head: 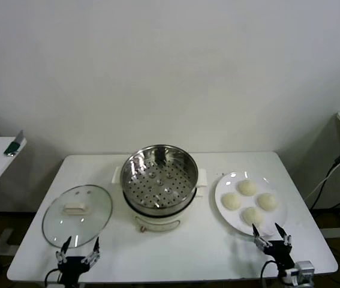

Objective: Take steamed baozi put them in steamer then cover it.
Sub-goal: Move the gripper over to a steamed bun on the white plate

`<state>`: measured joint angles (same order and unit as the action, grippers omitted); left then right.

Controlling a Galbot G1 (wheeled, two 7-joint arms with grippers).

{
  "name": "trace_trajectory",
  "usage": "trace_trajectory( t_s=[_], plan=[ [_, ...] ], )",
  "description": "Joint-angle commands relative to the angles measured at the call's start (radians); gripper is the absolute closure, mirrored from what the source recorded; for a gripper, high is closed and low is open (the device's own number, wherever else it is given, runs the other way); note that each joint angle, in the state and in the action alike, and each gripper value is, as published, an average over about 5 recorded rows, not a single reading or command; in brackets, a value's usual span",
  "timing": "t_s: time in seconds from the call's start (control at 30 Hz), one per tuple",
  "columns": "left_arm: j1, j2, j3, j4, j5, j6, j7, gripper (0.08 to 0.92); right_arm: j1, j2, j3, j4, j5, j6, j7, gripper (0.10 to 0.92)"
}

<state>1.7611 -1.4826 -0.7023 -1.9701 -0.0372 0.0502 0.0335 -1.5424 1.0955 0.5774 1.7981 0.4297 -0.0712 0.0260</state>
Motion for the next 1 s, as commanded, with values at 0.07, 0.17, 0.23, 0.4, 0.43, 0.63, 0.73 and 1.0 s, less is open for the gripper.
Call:
trace_trajectory(
  t_s=[0.07,0.17,0.23,0.4,0.43,0.63,0.73,1.0],
  plan=[
    [0.001,0.000,0.001,-0.002,0.001,0.000,0.000,0.177,0.083,-0.025,0.010,0.029,-0.007,-0.101,0.005,0.203],
    [0.003,0.001,0.003,-0.003,0.001,-0.004,-0.001,0.177,0.251,-0.107,-0.011,0.003,0.000,-0.180,-0.005,0.203],
    [0.005,0.002,0.006,-0.002,0.001,-0.009,-0.002,0.177,0.375,-0.176,-0.049,-0.054,-0.008,-0.218,-0.033,0.203],
    [0.009,0.004,0.012,-0.001,-0.004,-0.020,0.000,0.177,0.665,-0.375,-0.263,-0.205,-0.071,-0.290,-0.206,0.203],
    [0.009,0.005,0.013,-0.002,-0.005,-0.020,0.000,0.177,0.718,-0.428,-0.330,-0.221,-0.085,-0.308,-0.264,0.203],
    [0.003,0.003,0.018,-0.004,-0.003,-0.022,0.004,0.177,1.072,-0.642,-0.765,-0.344,-0.252,-0.274,-0.650,0.203],
    [0.002,0.001,0.020,-0.006,0.000,-0.022,0.006,0.177,1.269,-0.670,-0.980,-0.438,-0.348,-0.192,-0.821,0.203],
    [0.011,0.004,0.019,-0.005,0.003,-0.026,0.009,0.177,1.805,-0.628,-1.551,-0.628,-0.359,0.015,-1.186,0.203]
  ],
)
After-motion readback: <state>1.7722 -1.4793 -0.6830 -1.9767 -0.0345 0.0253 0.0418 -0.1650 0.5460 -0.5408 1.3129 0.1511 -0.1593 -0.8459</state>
